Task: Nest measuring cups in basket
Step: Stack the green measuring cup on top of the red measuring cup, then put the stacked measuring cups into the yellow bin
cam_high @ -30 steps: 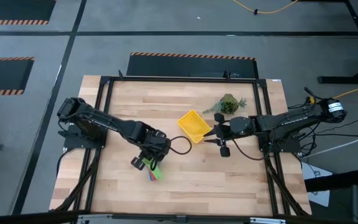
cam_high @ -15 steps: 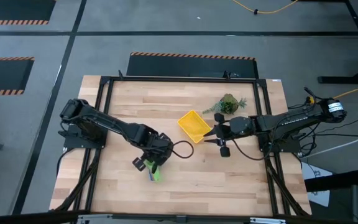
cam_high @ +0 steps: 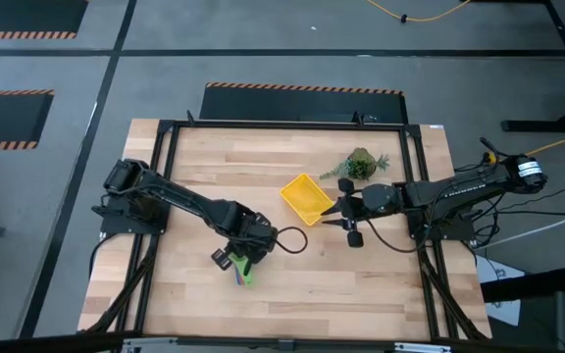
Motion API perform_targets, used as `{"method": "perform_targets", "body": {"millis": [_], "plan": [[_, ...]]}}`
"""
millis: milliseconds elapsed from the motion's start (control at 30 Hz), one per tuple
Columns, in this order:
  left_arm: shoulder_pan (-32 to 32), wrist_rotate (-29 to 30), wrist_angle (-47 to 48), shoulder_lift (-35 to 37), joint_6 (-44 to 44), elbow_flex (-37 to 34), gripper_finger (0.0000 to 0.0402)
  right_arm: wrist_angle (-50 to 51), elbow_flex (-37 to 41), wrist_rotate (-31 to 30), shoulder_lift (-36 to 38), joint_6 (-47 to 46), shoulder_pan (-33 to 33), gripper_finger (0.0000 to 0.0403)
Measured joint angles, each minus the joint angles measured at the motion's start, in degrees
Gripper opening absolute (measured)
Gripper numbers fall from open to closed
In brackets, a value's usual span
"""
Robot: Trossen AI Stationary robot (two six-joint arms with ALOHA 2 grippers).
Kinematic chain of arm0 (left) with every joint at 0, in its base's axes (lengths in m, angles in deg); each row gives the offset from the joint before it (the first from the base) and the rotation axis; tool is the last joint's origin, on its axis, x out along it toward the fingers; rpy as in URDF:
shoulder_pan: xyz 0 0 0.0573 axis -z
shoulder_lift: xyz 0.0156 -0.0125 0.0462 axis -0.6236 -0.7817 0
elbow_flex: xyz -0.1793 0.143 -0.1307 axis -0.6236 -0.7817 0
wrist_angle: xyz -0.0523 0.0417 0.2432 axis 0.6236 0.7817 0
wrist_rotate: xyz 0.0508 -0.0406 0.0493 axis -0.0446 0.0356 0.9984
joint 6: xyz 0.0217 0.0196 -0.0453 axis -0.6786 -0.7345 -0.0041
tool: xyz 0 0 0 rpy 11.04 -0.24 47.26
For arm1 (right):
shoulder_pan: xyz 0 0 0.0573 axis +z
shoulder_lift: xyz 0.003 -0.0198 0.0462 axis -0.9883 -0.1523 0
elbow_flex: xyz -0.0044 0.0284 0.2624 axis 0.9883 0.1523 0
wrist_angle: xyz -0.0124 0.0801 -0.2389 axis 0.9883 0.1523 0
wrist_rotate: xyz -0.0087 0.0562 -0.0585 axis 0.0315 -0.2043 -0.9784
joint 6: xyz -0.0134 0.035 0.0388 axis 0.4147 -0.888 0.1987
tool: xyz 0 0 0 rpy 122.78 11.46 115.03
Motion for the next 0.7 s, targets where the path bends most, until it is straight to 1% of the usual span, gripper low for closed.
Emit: {"method": "perform_targets", "body": {"millis": [67, 400, 567, 700], "plan": [[-0.04, 0.40, 1.08, 0.06, 0.08, -0.09, 0.0040, 0.11, 0.00, 0.00, 0.01, 0.00, 0.00, 0.0108], [-0.04, 0.92, 0.12, -0.33, 0.12, -0.04, 0.0078, 0.20, 0.00, 0.00, 0.01, 0.02, 0.00, 0.0108], [-0.04, 0.90, -0.34, -0.33, 0.47, -0.04, 0.0078, 0.10, 0.00, 0.00, 0.01, 0.02, 0.00, 0.0108], [-0.04, 0.90, -1.59, -0.03, 5.09, -0.04, 0.0071, 0.09, 0.00, 0.00, 0.01, -0.05, 0.00, 0.0108]]}}
